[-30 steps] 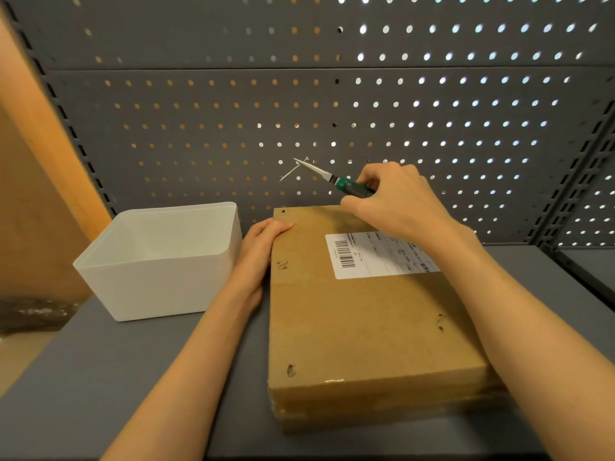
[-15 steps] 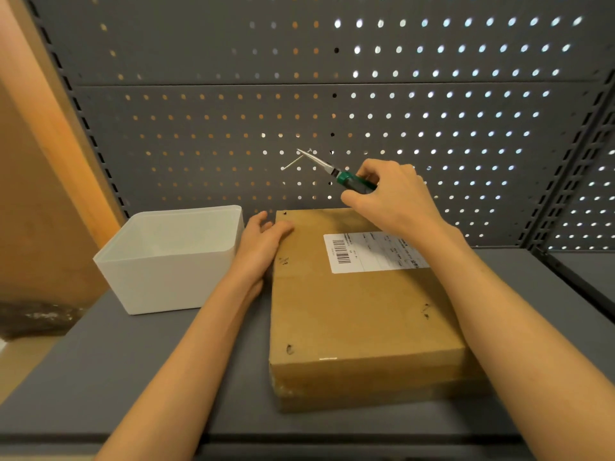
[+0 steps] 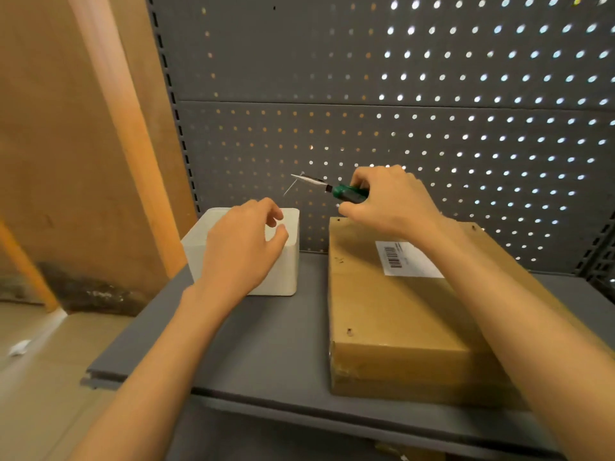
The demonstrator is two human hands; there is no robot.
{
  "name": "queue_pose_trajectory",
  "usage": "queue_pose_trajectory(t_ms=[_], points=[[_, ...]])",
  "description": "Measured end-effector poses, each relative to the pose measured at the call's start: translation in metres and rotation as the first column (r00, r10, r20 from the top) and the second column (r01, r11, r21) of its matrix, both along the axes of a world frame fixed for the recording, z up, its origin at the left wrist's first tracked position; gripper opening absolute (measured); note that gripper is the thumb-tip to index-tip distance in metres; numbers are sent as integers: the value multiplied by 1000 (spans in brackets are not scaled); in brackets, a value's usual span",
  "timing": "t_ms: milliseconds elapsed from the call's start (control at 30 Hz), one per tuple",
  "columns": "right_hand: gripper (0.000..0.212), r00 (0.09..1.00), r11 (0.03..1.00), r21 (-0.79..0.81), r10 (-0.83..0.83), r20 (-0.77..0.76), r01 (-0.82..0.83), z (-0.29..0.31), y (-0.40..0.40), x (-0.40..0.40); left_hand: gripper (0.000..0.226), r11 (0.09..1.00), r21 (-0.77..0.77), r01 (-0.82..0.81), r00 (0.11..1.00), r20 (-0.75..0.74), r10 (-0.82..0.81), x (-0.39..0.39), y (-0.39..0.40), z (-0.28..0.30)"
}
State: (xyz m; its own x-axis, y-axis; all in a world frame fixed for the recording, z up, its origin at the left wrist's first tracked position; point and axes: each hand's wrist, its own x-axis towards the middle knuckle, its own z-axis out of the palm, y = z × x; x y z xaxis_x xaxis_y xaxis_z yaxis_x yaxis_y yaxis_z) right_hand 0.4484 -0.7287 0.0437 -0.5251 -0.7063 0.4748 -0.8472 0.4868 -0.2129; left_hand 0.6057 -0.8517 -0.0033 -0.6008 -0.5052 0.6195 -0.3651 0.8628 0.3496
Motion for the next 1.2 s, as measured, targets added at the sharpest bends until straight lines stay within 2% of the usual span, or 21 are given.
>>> queue_pose_trajectory(t_ms=[133,267,400,633,800,933,1033,1100,1200], points=[[30,998,996,76,40,-42,-37,1,-24,17,19,984,-108,-140,986,70,148,20,-18,-1],[35,995,983,167,89,-41,-81,-4,-40,25,21,977,-116,-177,975,113,190,32,-28,-3],[36,995,982,169,92,-33,-85,-5,-41,27,21,977,-122,-176,975,118,191,34,-32,-4],[40,1000,990,138,-22,-15,24,-5,-4,9,21,989,-145,-32,992,116,49,-4,-11,2],[42,980,969,148,-198,-13,198,-9,47,-19,22,977,-164,137,974,203,-102,-56,23,13],[46,940,930,141,-340,-33,341,-11,94,-40,23,953,-59,297,906,331,-262,-102,52,26],[52,901,888,150,-432,-51,434,-15,126,-50,29,924,43,380,789,507,-347,-135,69,33],[50,872,856,171,-486,-58,488,-18,144,-55,41,913,77,401,707,607,-362,-156,77,37],[46,843,824,183,-534,-63,536,-23,162,-60,48,897,128,423,663,631,-403,-185,86,37]])
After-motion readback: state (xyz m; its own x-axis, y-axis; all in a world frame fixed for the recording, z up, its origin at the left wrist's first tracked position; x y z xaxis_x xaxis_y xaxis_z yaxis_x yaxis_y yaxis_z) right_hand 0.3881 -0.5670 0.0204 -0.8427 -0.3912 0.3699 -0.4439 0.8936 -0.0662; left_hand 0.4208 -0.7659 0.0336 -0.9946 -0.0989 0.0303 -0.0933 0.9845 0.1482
